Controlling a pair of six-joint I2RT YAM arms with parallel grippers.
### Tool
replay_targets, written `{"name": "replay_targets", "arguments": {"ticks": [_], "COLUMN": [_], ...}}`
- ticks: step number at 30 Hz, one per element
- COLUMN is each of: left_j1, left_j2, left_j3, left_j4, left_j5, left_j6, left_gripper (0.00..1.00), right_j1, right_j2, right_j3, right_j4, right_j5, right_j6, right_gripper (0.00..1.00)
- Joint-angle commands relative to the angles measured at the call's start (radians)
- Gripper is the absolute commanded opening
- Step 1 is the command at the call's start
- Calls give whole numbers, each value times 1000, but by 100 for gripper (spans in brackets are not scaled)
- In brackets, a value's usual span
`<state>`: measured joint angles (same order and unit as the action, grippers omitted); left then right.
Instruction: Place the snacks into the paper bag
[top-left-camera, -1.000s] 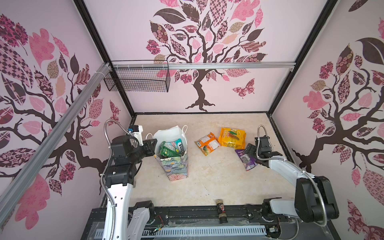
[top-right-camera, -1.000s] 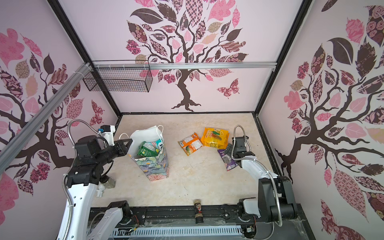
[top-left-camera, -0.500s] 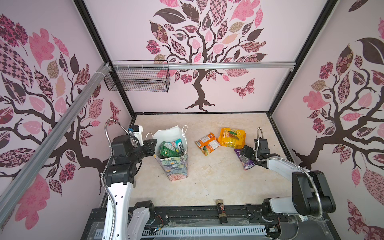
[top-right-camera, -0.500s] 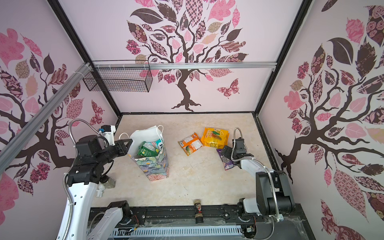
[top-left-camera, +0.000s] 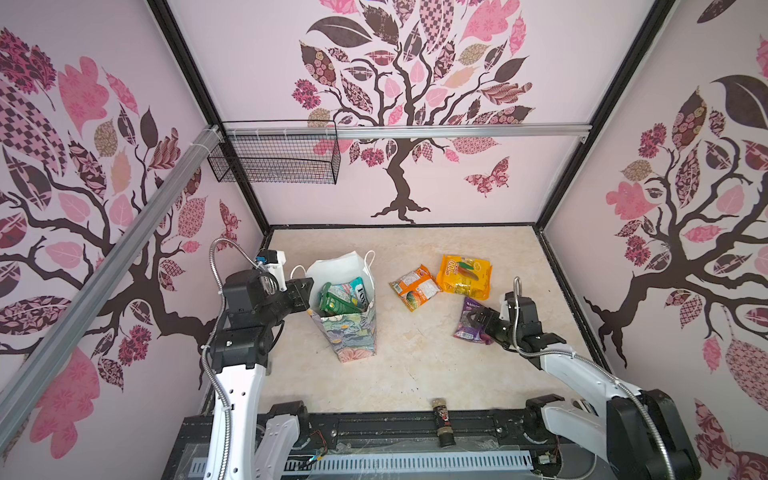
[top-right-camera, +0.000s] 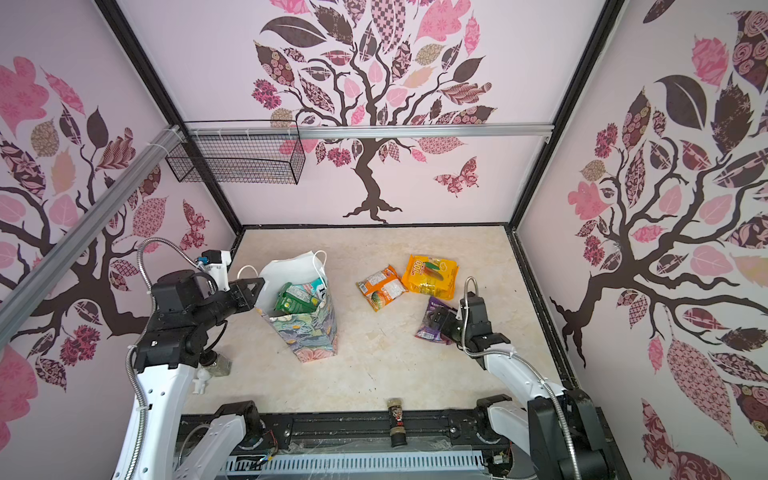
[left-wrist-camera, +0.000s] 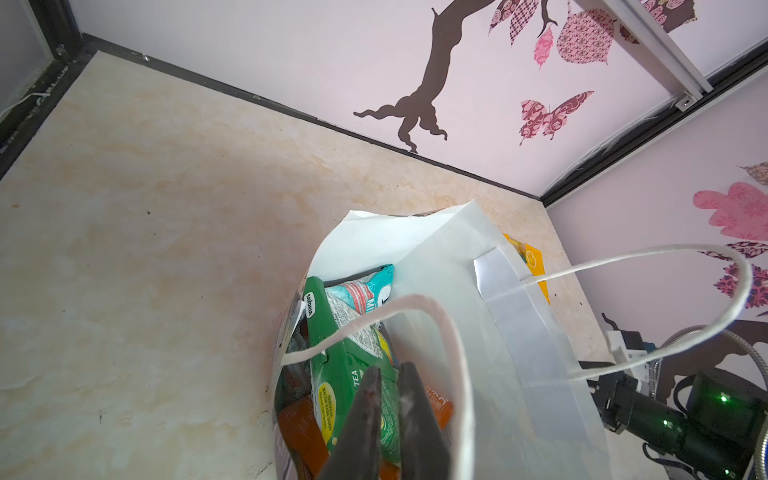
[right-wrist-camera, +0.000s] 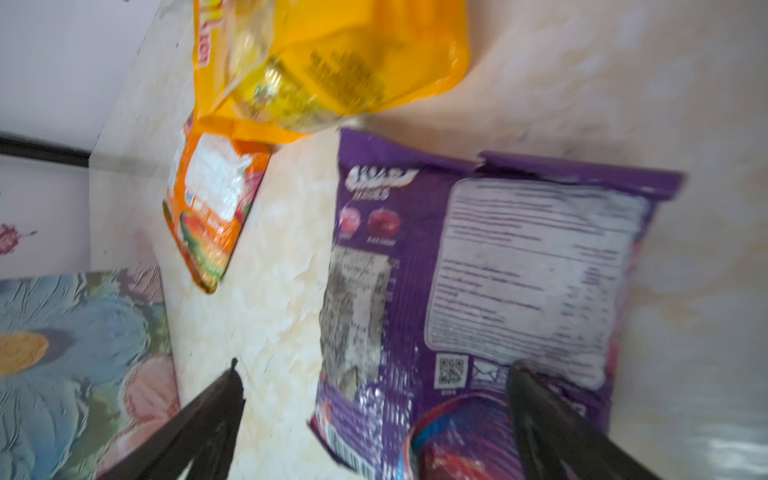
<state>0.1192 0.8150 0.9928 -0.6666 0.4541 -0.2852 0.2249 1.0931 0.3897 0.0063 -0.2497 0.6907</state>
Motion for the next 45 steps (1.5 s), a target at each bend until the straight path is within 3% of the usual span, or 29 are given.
{"name": "replay_targets", "arguments": {"ticks": [1, 10, 16, 26, 34, 36, 42, 45], "left_j1": [5, 5, 5, 4, 5, 5, 5, 5], "left_j2": [0, -1, 0, -1, -6, -4, -6, -5], "left_j3": [8, 5, 4, 10, 10, 10, 8, 10], "left_j4": [20, 25, 24, 23, 15, 19, 17, 14], "left_j5": [7, 9, 8, 8, 6, 6, 9, 6], "left_j6": [2, 1, 1, 2, 9, 6, 7, 8], "left_gripper": [13, 13, 14, 14, 14, 14, 14, 16], "right_j1": [51, 178, 280, 278, 275, 261, 112, 100], "right_j2": [11, 162, 219, -100, -356, -356, -246, -175], "right_j3": [-31, 31, 174, 172, 19, -4, -61, -57], "right_j4": [34, 119, 32, -296, -316, -292, -142, -97], "right_j5": [-27, -11, 18, 323, 413, 409, 220, 233], "right_j6": [91, 88, 28, -24, 21, 10, -21, -48], "right_gripper": [100, 99, 99, 99, 94, 91, 83, 79]}}
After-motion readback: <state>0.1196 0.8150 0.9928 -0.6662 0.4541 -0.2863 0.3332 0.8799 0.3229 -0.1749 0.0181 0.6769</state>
